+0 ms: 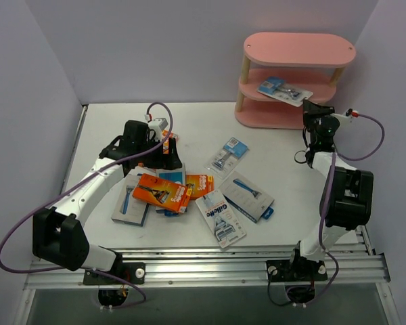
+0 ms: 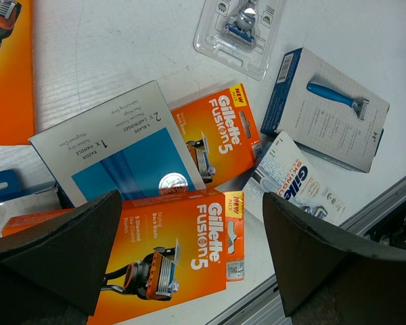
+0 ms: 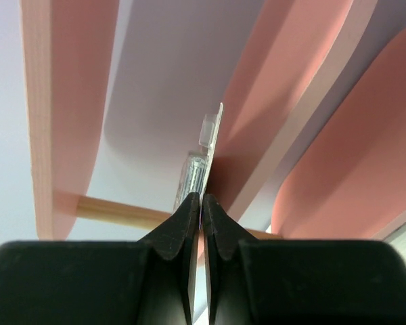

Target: Place and organize the shaving razors onto the shelf

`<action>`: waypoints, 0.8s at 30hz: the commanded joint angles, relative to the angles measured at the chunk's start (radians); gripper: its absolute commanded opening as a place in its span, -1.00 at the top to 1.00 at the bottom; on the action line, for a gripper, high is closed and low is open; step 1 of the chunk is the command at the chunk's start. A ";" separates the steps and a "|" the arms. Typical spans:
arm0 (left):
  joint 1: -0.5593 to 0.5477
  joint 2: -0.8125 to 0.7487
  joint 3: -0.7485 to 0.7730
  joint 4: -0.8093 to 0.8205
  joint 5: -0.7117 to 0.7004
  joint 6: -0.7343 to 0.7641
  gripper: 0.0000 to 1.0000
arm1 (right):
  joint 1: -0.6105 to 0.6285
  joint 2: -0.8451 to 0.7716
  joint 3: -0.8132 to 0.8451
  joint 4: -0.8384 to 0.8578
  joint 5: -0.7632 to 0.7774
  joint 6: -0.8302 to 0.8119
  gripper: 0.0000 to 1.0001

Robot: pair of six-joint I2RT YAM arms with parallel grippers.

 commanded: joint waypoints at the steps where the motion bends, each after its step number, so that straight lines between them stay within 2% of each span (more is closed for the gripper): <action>1: -0.003 -0.013 0.028 0.042 0.016 0.003 -0.88 | 0.019 0.001 0.034 0.031 -0.034 -0.036 0.90; 2: -0.003 -0.014 0.028 0.042 0.015 0.003 -0.88 | 0.020 0.002 0.029 0.031 -0.039 -0.036 0.83; 12: -0.003 -0.023 0.028 0.040 0.015 0.004 -0.88 | 0.032 0.048 0.092 -0.007 -0.167 -0.050 0.60; 24: -0.003 -0.028 0.028 0.040 0.015 0.004 -0.88 | 0.034 0.082 0.106 -0.015 -0.261 -0.064 0.63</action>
